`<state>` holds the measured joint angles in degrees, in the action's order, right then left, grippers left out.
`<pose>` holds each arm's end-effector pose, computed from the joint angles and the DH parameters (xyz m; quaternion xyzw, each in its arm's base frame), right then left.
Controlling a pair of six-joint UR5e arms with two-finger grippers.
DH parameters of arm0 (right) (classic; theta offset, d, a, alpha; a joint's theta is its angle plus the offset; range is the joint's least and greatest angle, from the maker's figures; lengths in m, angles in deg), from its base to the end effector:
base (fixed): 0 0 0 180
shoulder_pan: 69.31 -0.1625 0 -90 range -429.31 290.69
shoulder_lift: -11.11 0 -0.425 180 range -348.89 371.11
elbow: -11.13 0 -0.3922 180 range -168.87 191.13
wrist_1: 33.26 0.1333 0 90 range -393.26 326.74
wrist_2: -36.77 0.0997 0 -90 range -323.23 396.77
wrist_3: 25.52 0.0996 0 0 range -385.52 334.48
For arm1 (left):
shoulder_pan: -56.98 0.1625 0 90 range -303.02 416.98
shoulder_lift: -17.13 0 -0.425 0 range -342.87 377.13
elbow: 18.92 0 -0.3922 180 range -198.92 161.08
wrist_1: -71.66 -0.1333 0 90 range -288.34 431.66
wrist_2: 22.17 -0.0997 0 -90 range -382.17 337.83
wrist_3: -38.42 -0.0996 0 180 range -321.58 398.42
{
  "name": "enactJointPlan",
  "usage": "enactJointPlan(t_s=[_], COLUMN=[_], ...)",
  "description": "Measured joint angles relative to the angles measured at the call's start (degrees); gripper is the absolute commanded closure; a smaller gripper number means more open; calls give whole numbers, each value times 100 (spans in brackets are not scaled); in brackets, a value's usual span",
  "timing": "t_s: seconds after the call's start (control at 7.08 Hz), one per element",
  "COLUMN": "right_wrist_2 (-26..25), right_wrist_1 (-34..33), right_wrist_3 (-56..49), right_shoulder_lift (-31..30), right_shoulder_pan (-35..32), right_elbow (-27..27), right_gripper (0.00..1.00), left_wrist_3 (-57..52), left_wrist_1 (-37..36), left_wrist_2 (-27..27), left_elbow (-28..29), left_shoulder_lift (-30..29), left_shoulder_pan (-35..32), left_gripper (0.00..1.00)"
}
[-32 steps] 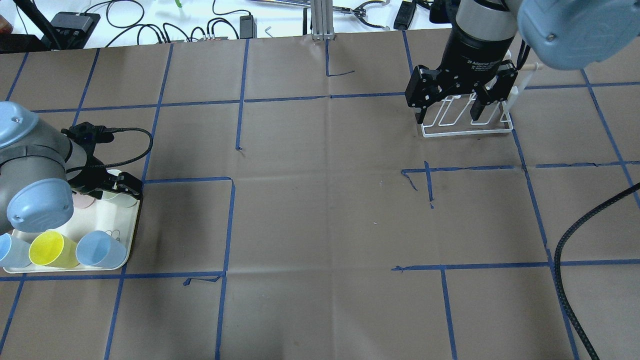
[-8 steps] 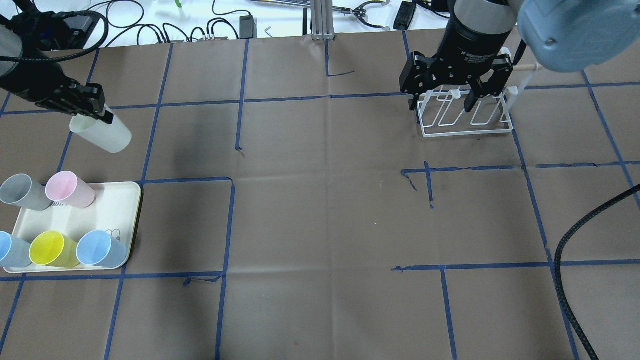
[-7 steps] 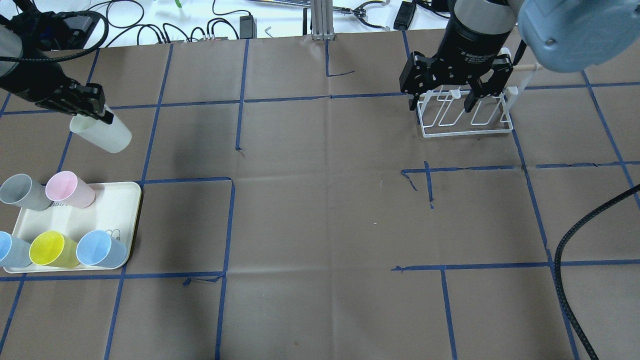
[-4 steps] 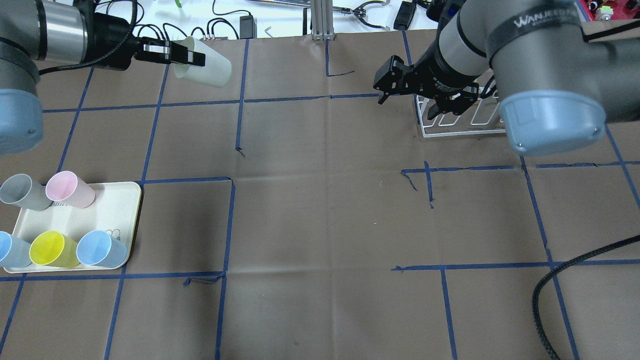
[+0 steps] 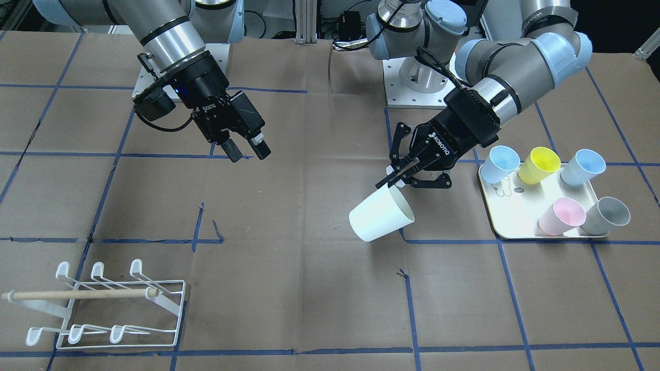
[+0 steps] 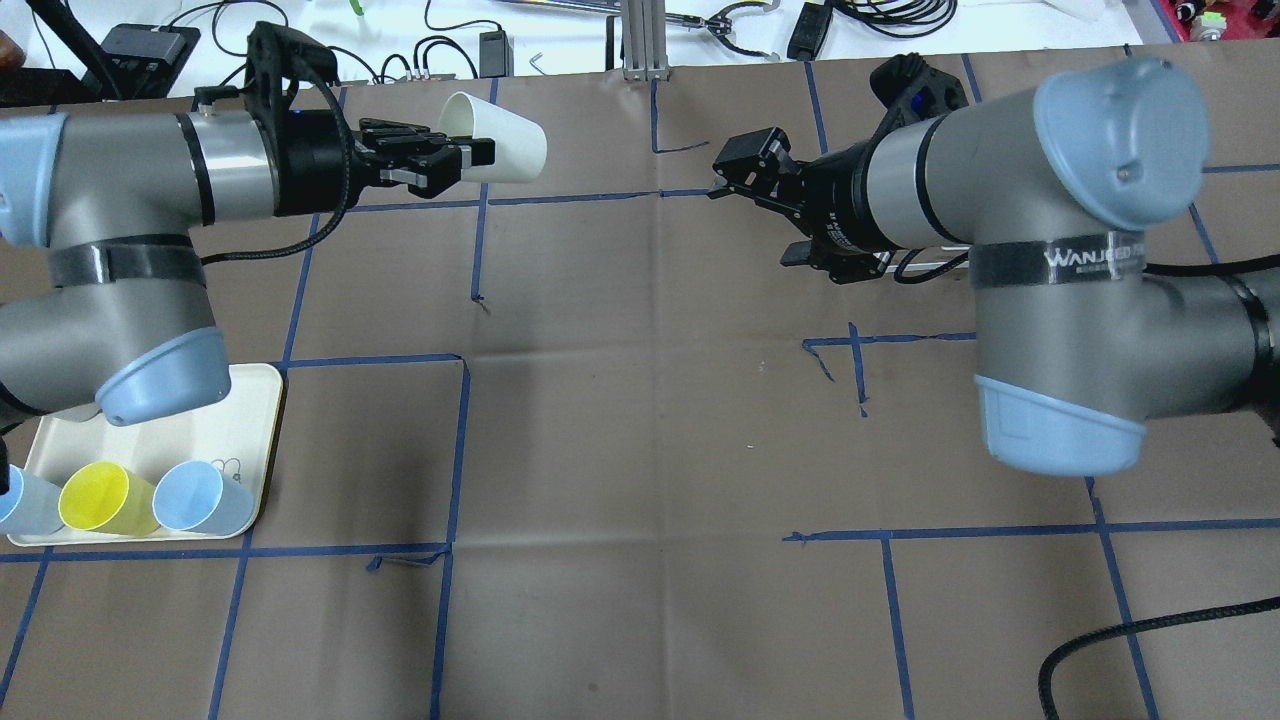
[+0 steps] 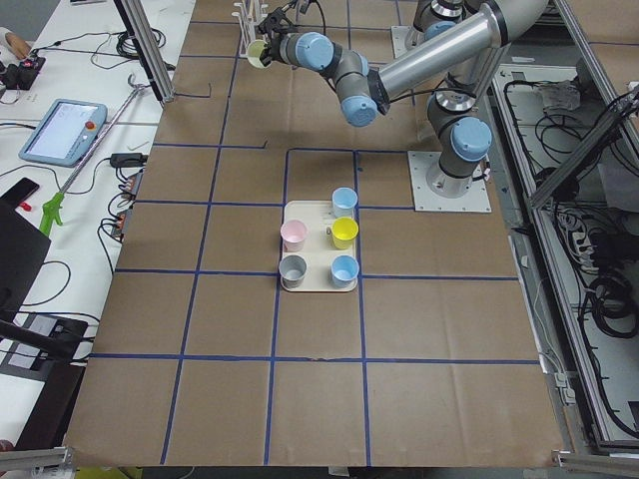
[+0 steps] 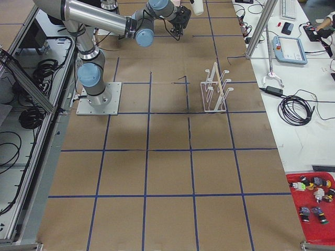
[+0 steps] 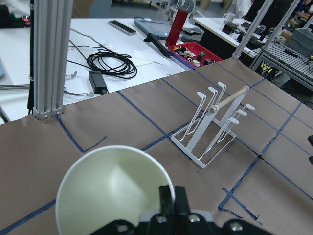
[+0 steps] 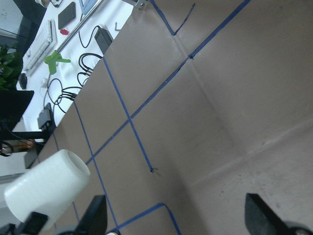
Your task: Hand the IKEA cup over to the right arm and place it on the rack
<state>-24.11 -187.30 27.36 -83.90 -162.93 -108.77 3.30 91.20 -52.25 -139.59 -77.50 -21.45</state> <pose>0.2099 -0.4385 0.4163 0.3035 0.8641 -0.1735 0.3621 -0.1218 -0.4992 0.3761 -0.3162 -0.7778 0.4289 0.3334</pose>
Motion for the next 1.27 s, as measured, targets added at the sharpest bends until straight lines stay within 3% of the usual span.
enactJointPlan(t_s=[0.28, 0.57, 0.71, 1.27], right_wrist_2=[208, 240, 240, 114], right_wrist_1=[-1893, -3378, -3722, -3889], right_wrist_3=[1533, 2749, 2990, 3189], right_shoulder_lift=[62, 316, 438, 961], right_shoulder_pan=[6, 3, 2, -10], right_elbow=[-554, -911, -1025, -1094], right_gripper=[0, 0, 0, 0], left_wrist_3=[162, 1610, 2197, 3087], left_wrist_1=[-1719, -3946, -4691, -5728], left_wrist_2=[216, 213, 228, 675], left_elbow=[-307, -353, -366, -399], left_shoulder_lift=[-636, -1334, -1547, -1772], left_shoulder_pan=[-343, -646, -701, -776], left_gripper=[100, 99, 98, 97])
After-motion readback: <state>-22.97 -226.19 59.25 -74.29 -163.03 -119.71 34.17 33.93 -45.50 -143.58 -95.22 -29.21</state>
